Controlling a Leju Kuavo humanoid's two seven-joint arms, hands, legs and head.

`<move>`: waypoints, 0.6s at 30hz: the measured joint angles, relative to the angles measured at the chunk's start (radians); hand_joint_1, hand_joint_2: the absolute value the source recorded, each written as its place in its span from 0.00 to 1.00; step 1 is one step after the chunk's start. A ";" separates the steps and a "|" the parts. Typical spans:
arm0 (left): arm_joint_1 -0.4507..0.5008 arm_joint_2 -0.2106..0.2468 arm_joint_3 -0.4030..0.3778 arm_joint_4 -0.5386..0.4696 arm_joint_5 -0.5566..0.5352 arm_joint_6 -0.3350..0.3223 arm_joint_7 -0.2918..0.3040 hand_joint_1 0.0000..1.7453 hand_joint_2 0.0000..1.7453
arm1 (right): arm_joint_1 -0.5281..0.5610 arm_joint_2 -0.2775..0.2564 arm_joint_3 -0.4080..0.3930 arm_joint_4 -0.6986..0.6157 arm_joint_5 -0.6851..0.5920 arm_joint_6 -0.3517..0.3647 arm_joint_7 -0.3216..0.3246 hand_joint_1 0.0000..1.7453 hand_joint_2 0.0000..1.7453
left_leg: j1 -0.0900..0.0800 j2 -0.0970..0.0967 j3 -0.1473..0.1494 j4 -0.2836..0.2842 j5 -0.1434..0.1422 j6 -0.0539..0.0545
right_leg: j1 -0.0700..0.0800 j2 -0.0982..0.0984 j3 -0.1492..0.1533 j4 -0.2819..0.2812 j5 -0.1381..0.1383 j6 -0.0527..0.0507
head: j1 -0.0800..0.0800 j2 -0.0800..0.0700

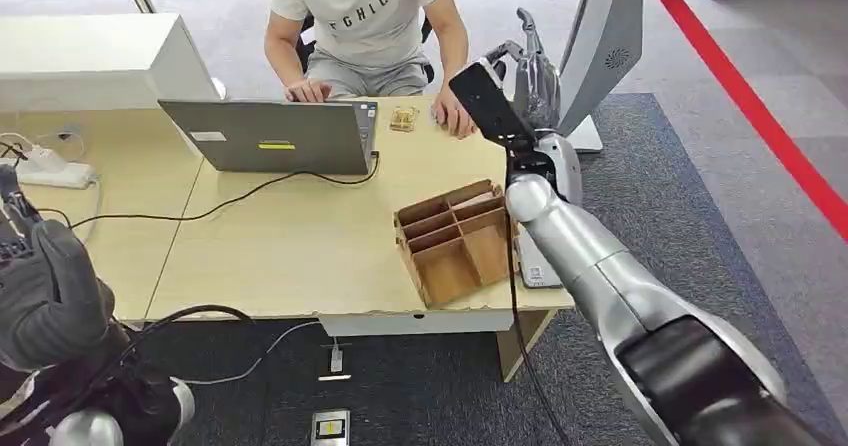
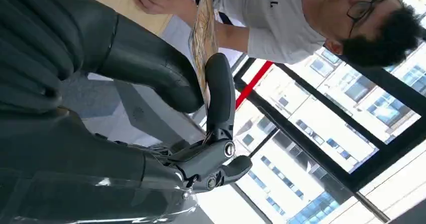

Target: Pass the card to the sensor for recognition and then transmit it.

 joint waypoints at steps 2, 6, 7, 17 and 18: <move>-0.012 0.000 -0.003 0.005 0.015 0.000 -0.008 0.00 1.00 | -0.015 0.011 0.005 0.039 0.023 -0.012 0.018 1.00 1.00 | 0.000 0.000 0.000 0.000 0.000 0.000 | 0.000 0.000 0.000 0.000 0.000 0.000 | 0.000 0.000; -0.031 0.000 -0.007 0.013 0.029 0.000 -0.020 0.00 1.00 | -0.031 0.023 0.013 0.097 0.067 -0.022 0.055 1.00 1.00 | 0.000 0.000 0.000 0.000 0.000 0.000 | 0.000 0.000 0.000 0.000 0.000 0.000 | 0.000 0.000; -0.034 0.000 -0.009 0.016 0.031 0.000 -0.022 0.00 1.00 | -0.034 0.026 0.014 0.111 0.077 -0.022 0.063 1.00 1.00 | 0.000 0.000 0.000 0.000 0.000 0.000 | 0.000 0.000 0.000 0.000 0.000 0.000 | 0.000 0.000; -0.042 0.000 -0.019 0.024 0.032 0.000 -0.029 0.00 1.00 | -0.059 0.044 0.042 0.202 0.134 -0.019 0.119 1.00 1.00 | 0.000 0.000 0.000 0.000 0.000 0.000 | 0.000 0.000 0.000 0.000 0.000 0.000 | 0.000 0.000; -0.043 0.000 -0.020 0.025 0.031 0.000 -0.029 0.00 1.00 | -0.061 0.045 0.045 0.208 0.134 -0.019 0.119 1.00 1.00 | 0.000 0.000 0.000 0.000 0.000 0.000 | 0.000 0.000 0.000 0.000 0.000 0.000 | 0.000 0.000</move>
